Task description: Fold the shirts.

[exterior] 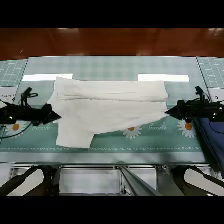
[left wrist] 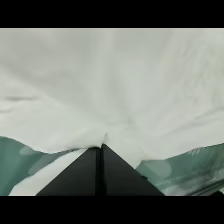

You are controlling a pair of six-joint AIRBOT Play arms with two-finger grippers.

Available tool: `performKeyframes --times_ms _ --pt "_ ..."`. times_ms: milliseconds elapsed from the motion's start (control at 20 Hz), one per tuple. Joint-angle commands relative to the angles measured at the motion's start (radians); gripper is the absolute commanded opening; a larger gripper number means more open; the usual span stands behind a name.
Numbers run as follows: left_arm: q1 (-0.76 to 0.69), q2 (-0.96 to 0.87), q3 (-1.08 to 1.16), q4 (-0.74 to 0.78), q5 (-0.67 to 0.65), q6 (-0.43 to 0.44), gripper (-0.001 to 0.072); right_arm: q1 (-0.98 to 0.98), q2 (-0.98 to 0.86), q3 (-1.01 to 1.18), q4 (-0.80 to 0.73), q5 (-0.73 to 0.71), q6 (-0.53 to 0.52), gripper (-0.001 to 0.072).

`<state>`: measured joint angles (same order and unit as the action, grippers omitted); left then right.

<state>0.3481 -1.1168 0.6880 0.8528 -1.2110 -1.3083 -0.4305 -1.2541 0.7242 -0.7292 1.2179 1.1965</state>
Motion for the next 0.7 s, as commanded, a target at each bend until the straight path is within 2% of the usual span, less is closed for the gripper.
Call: performKeyframes --times_ms 0,250,650 --pt "-0.005 -0.066 0.159 -0.04 0.056 -0.013 0.0019 0.025 -0.039 0.129 -0.003 0.005 0.016 0.0023" --pt "-0.071 -0.289 0.411 -0.054 0.07 -0.026 0.0019 0.06 -0.171 0.283 0.084 -0.036 0.021 0.0023" --pt "-0.08 -0.552 0.742 -0.069 0.078 -0.077 0.0019 0.06 -0.342 0.447 0.103 -0.041 0.021 0.0023"
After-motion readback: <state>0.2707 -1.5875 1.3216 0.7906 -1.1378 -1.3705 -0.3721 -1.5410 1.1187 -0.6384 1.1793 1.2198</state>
